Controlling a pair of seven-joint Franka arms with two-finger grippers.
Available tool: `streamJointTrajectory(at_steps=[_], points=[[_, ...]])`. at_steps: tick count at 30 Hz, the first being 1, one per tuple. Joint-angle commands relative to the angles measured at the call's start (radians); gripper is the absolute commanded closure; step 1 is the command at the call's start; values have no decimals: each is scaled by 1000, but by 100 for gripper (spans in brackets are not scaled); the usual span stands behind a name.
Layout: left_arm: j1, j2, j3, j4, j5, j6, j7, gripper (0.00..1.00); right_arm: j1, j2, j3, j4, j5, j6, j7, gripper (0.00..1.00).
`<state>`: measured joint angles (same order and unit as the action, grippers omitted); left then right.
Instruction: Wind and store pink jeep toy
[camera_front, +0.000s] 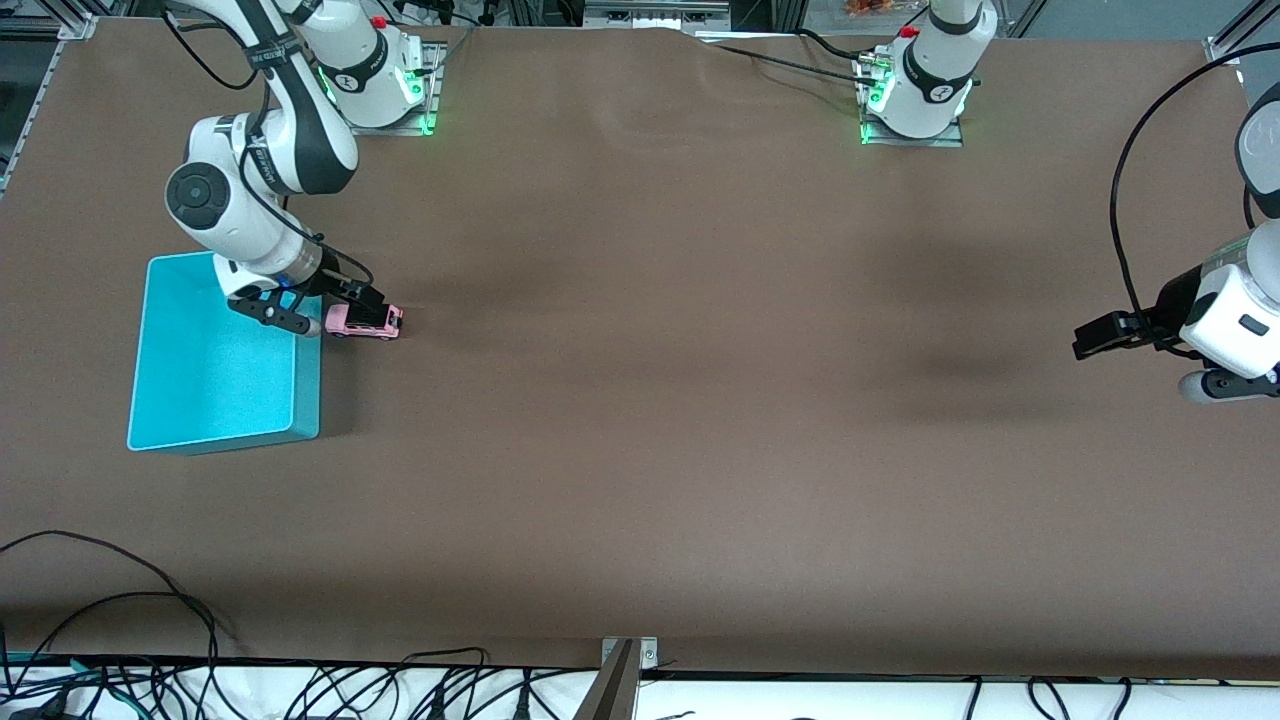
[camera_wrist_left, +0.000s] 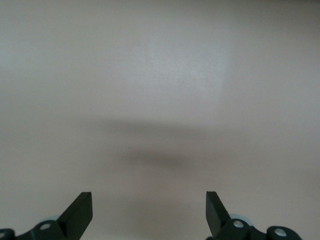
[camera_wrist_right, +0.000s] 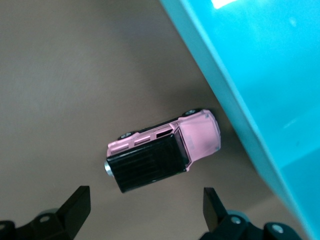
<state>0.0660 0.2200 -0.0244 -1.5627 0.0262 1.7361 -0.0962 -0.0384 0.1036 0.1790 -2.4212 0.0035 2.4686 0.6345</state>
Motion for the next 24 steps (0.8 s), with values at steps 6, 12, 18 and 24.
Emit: streamJointTrajectory(at_steps=[6,12,18,24], points=[[5,-1,-6,-8,15,2,10,0,-14,-7,14,-87,16,156,410,0],[5,-1,-6,-8,17,2,10,0,-15,30,14,-99,13,216,591,0],[5,1,-6,-8,18,2,10,0,-32,48,14,-108,15,251,668,0],[3,2,-6,-8,20,2,10,0,-32,84,14,-108,7,273,697,0]])
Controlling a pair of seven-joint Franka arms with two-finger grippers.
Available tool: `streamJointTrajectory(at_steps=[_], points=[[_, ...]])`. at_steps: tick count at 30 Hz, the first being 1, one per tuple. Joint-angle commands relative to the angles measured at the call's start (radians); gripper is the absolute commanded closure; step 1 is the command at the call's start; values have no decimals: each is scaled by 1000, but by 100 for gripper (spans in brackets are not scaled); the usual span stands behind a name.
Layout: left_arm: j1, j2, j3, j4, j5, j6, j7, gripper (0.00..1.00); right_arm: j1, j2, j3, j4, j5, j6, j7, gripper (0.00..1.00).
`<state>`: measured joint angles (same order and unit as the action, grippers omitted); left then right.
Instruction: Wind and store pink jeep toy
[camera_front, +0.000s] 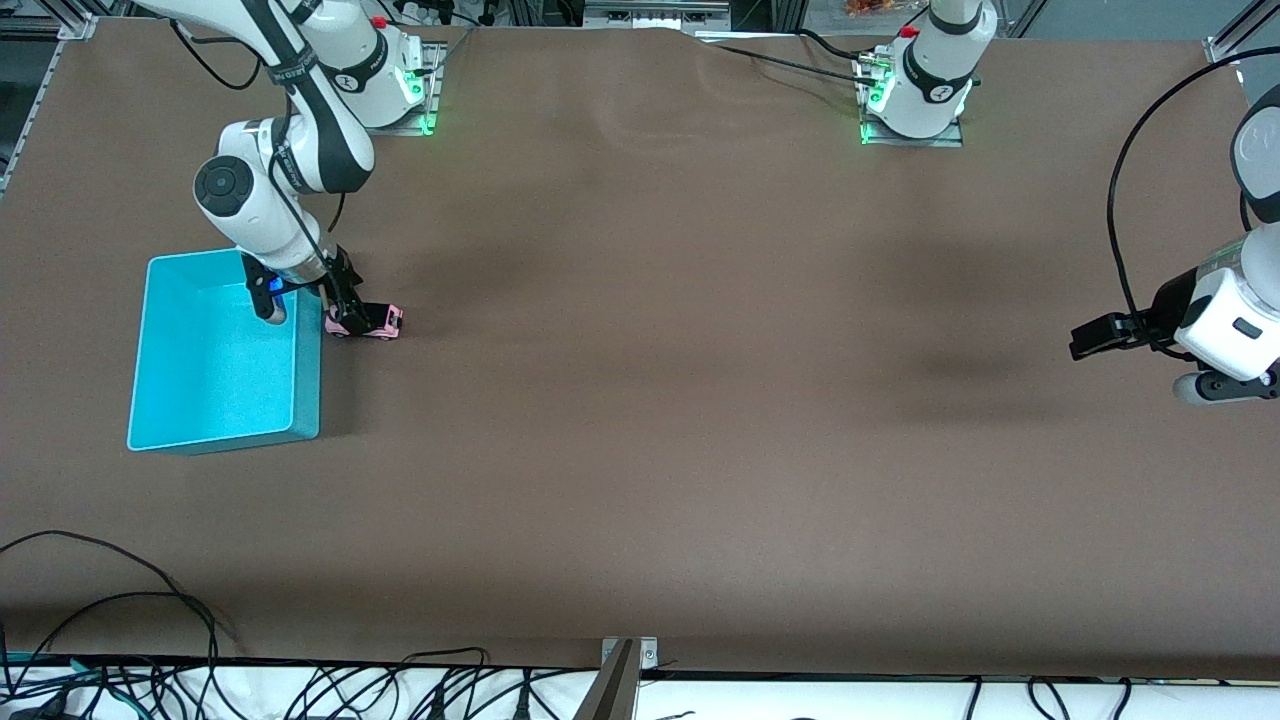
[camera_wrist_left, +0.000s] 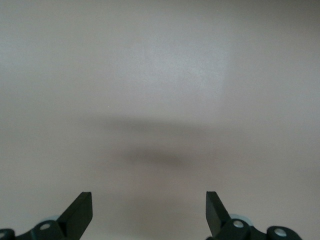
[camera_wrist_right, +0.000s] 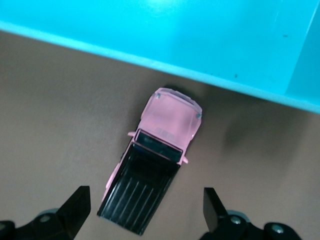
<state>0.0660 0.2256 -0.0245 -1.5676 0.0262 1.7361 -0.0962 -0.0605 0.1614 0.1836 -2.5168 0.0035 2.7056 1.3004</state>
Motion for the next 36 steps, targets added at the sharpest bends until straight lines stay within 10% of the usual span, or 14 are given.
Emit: streamJointTrajectory(at_steps=[1,16,24,36], points=[[5,-3,-6,-3,20,2,10,0,-10,29,10,-13,7,37,31,0],[-2,0,-6,-3,23,0,10,0,-16,67,10,-10,3,79,54,0],[-2,0,-6,-3,23,0,9,0,-16,61,10,-7,1,92,63,96],[-2,-2,-6,-3,24,-3,9,0,-16,9,22,24,-2,86,43,100]])
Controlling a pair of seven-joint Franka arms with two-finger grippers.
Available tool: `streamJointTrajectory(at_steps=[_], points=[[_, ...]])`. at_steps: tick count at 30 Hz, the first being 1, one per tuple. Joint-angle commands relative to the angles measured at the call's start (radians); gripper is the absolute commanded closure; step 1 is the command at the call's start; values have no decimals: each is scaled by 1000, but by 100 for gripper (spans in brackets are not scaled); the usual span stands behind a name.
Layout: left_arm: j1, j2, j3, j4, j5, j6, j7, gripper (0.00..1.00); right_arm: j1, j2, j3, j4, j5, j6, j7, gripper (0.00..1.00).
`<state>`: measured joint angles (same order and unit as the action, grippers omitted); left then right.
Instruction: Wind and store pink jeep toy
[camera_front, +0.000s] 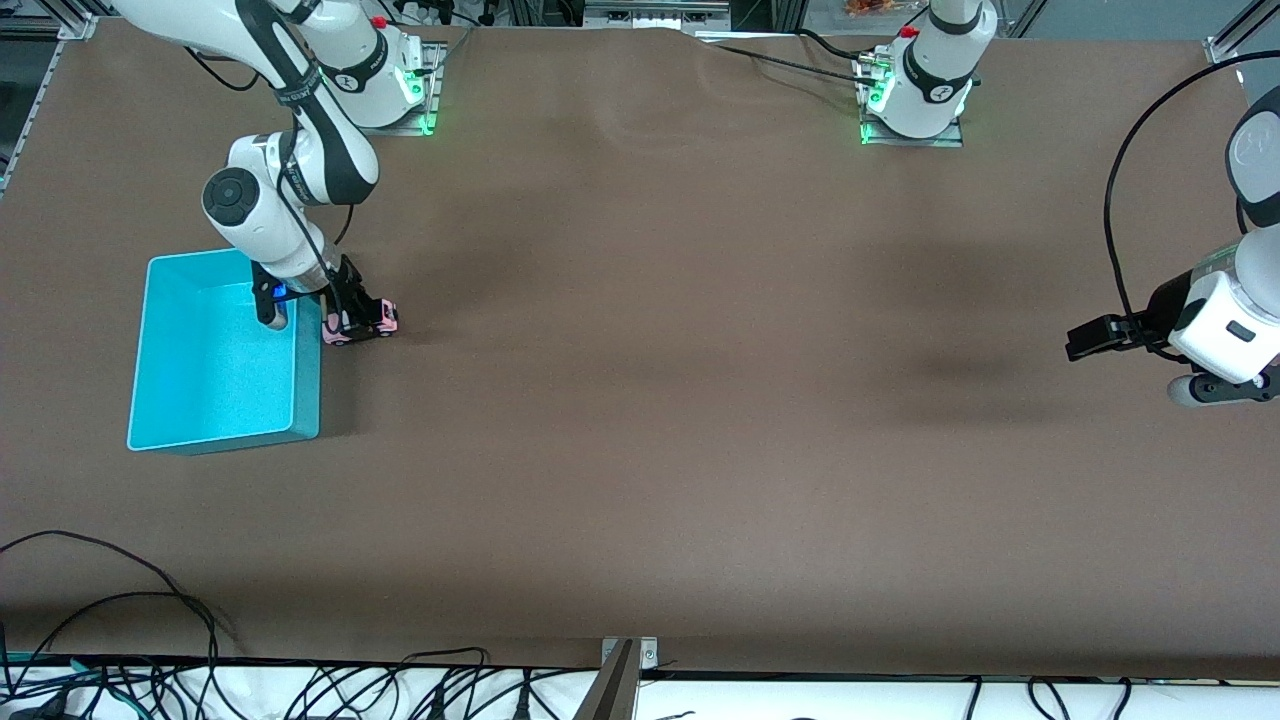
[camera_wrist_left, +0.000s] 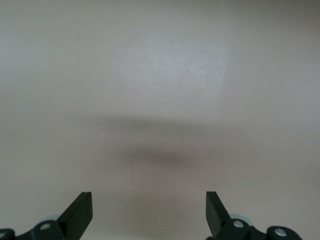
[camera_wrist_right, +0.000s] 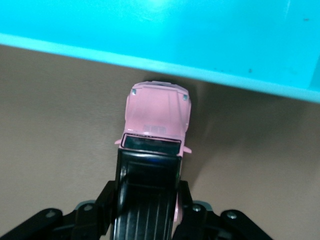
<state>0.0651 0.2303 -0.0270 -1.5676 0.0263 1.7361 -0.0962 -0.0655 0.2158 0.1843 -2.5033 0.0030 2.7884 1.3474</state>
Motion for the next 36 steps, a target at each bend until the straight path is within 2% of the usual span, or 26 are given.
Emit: streamJointTrajectory(at_steps=[1,11,19,22,28,32,36], points=[[-1,-6,-4,-3,24,-3,9,0,-11,-49,27,23,0,3,-2,100],[-1,-6,-4,-3,24,-3,9,0,-13,-99,112,80,5,-44,15,100],[1,-5,-4,-3,24,-3,10,0,-19,-151,115,118,-3,-73,-7,100],[1,-5,-4,-3,24,-3,10,0,-34,-153,115,158,-5,-134,-54,100],[1,-5,-4,-3,24,-3,10,0,-57,-153,112,242,-6,-318,-290,100],[1,-5,-4,-3,24,-3,10,0,-100,-153,86,264,-6,-365,-460,100],[2,-5,-4,-5,24,-3,10,0,-103,-148,-9,262,-8,-371,-666,100]])
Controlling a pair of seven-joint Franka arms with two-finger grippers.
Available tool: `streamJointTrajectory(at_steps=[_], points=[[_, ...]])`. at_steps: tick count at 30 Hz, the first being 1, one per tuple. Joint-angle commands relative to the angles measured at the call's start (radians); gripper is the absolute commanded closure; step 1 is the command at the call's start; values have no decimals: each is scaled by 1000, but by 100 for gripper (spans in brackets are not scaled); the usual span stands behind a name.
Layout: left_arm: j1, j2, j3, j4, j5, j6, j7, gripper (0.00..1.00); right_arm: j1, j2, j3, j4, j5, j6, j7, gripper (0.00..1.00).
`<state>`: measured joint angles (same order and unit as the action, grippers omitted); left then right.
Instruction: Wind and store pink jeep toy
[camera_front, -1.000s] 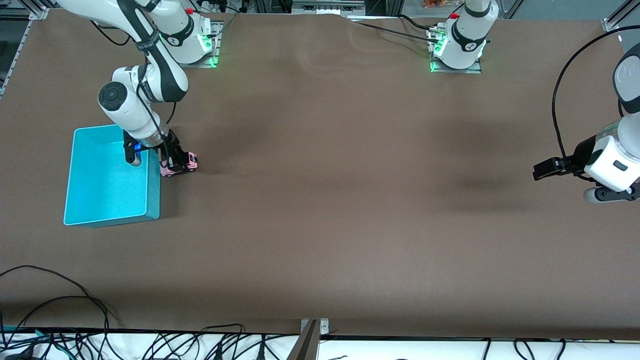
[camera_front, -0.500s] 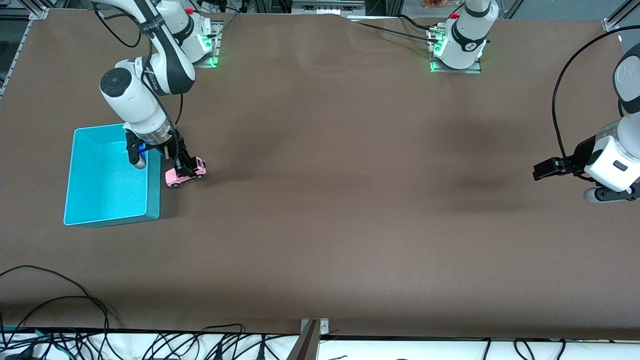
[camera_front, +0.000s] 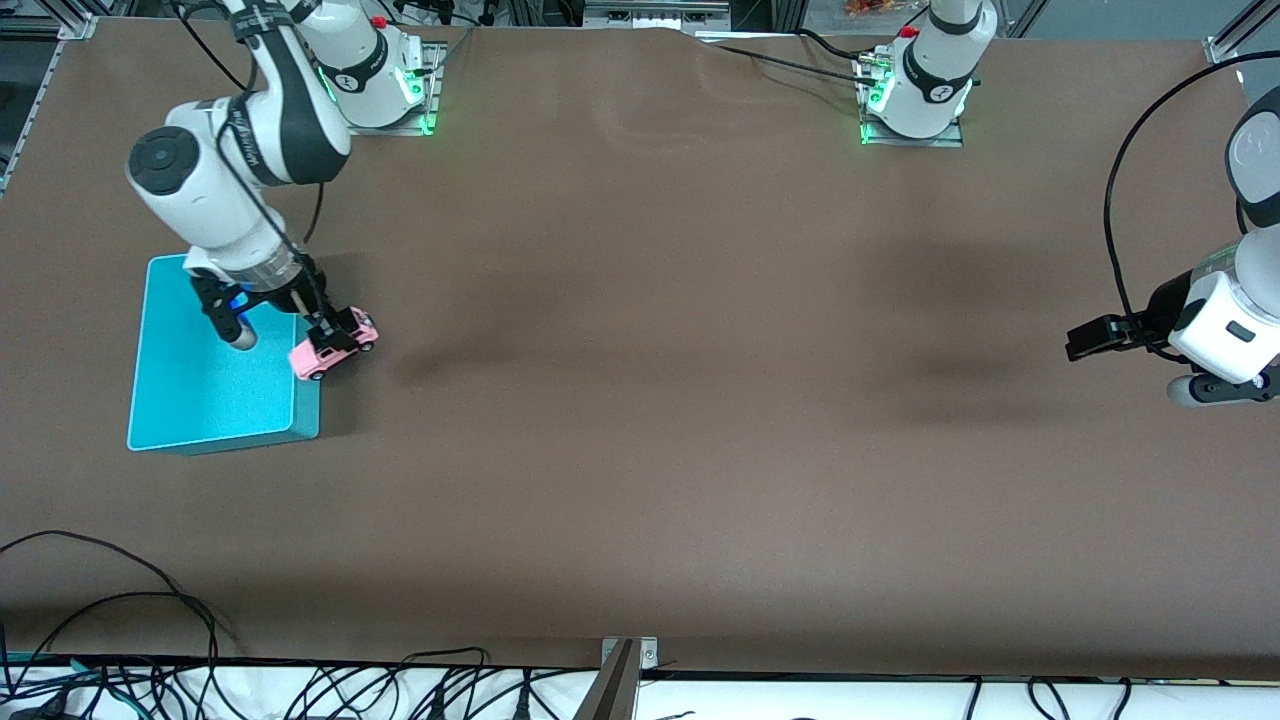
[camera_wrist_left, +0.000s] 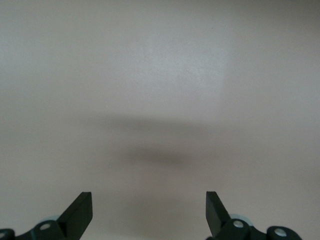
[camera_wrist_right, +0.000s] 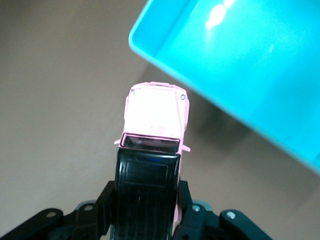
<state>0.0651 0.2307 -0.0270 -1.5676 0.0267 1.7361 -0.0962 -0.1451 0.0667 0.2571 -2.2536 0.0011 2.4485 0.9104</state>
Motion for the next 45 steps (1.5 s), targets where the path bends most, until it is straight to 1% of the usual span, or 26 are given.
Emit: streamJointTrajectory(at_steps=[1,2,6,12,14,18,19,23,26,29,33,40,42,45], points=[[1,-5,-4,-5,24,-3,10,0,-24,4,-99,11,-6,-36,-267,100],[2,-5,-4,-5,24,-3,10,0,-24,5,-132,11,-6,-43,-341,100],[2,-5,-4,-5,24,-3,10,0,-24,21,-231,5,-6,-49,-540,100],[2,-5,-4,-5,24,-3,10,0,-31,73,-288,2,-6,-48,-698,100],[1,-5,-4,-5,24,-3,10,0,-33,82,-324,0,-9,-49,-763,100],[2,-5,-4,-5,24,-3,10,0,-33,91,-337,-18,-15,-49,-834,100],[1,-5,-4,-5,24,-3,10,0,-33,108,-343,-21,-18,-46,-855,100],[2,-5,-4,-5,24,-3,10,0,-44,136,-361,-23,-55,-42,-933,100],[1,-5,-4,-5,24,-1,10,0,-47,137,-398,-24,-58,-42,-950,100],[1,-5,-4,-5,24,-3,10,0,-47,162,-400,-24,-56,-34,-953,100],[1,-5,-4,-5,24,-3,10,0,-56,214,-403,-26,-59,18,-953,100],[1,-5,-4,-5,24,-3,10,0,-76,246,-404,-26,-59,32,-943,100],[1,-5,-4,-5,22,-3,10,0,-76,255,-404,-26,-58,33,-940,92],[1,-5,-4,-5,24,-3,10,0,-76,262,-404,-26,-58,33,-939,75]])
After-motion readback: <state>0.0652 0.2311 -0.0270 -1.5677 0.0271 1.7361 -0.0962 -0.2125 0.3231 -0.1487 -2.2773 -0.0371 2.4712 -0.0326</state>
